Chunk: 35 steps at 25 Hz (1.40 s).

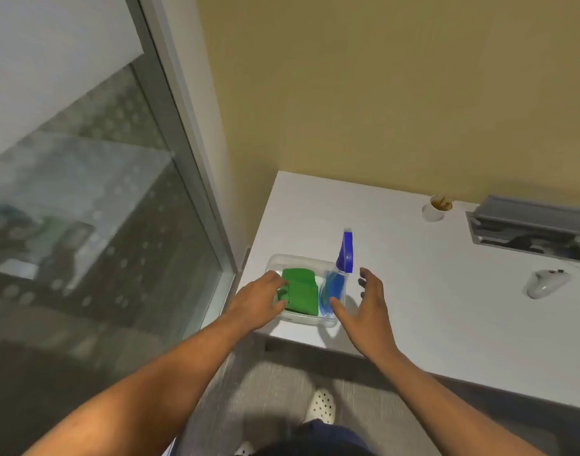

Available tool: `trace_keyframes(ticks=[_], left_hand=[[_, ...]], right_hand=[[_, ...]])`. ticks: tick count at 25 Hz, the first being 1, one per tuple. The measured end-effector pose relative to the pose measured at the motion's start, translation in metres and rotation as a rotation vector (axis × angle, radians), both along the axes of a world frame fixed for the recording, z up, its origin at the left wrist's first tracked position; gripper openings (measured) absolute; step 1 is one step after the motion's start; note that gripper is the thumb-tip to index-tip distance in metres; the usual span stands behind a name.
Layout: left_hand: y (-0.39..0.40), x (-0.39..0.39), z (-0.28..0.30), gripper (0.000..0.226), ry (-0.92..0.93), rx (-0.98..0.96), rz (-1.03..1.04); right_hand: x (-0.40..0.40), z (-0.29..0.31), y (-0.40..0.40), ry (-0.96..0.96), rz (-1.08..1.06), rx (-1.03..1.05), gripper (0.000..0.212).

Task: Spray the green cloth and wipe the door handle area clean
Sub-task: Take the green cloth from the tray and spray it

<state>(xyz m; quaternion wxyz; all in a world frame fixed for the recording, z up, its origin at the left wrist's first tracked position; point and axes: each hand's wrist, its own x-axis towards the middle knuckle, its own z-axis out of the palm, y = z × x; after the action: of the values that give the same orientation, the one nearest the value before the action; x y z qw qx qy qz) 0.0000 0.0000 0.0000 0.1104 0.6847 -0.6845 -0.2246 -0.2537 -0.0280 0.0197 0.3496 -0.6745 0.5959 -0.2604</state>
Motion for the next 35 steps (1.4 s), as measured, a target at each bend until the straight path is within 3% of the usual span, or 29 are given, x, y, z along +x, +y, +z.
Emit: trace_keyframes(ticks=[4, 9, 13, 19, 21, 22, 24, 27, 28, 31, 33, 35], left_hand=[[-0.025, -0.008, -0.011, 0.052, -0.089, 0.180, -0.118], [-0.051, -0.019, -0.032, 0.055, -0.140, 0.256, -0.244], [-0.073, -0.014, -0.042, 0.065, -0.289, 0.350, -0.370], [-0.084, -0.015, -0.041, 0.029, -0.442, 0.125, -0.462], [-0.086, -0.015, -0.029, 0.015, -0.420, -0.018, -0.409], [-0.087, -0.011, -0.024, 0.005, -0.354, -0.129, -0.372], [-0.092, -0.005, -0.017, 0.014, -0.220, -0.176, -0.256], [-0.093, 0.013, -0.001, 0.027, 0.483, 0.274, 0.232], [-0.090, 0.019, 0.003, 0.029, 0.677, 0.316, 0.352], [-0.070, 0.038, 0.011, 0.044, 1.147, 0.428, 0.546], [-0.051, 0.049, 0.015, 0.052, 1.464, 0.559, 0.577], [-0.036, 0.055, 0.019, 0.055, 1.681, 0.628, 0.533]], right_hand=[[-0.001, -0.009, -0.026, -0.032, 0.072, 0.168, 0.084], [0.005, -0.011, -0.042, -0.014, 0.081, 0.226, 0.078], [0.017, -0.009, -0.046, -0.006, 0.003, 0.245, 0.072], [0.015, 0.002, -0.048, 0.013, -0.018, 0.294, 0.070], [0.004, 0.007, -0.049, 0.158, -0.028, 0.311, 0.045], [-0.003, 0.010, -0.048, 0.245, -0.007, 0.365, 0.032], [-0.012, 0.013, -0.036, 0.327, 0.105, 0.511, 0.028], [0.000, 0.015, -0.016, 0.230, 0.248, 0.636, 0.029], [0.011, 0.014, -0.009, 0.160, 0.255, 0.669, 0.034], [0.047, 0.008, -0.005, -0.263, 0.014, 0.923, 0.064], [0.067, 0.006, -0.009, -0.620, -0.159, 1.027, 0.069], [0.081, 0.004, -0.016, -0.893, -0.246, 1.004, 0.069]])
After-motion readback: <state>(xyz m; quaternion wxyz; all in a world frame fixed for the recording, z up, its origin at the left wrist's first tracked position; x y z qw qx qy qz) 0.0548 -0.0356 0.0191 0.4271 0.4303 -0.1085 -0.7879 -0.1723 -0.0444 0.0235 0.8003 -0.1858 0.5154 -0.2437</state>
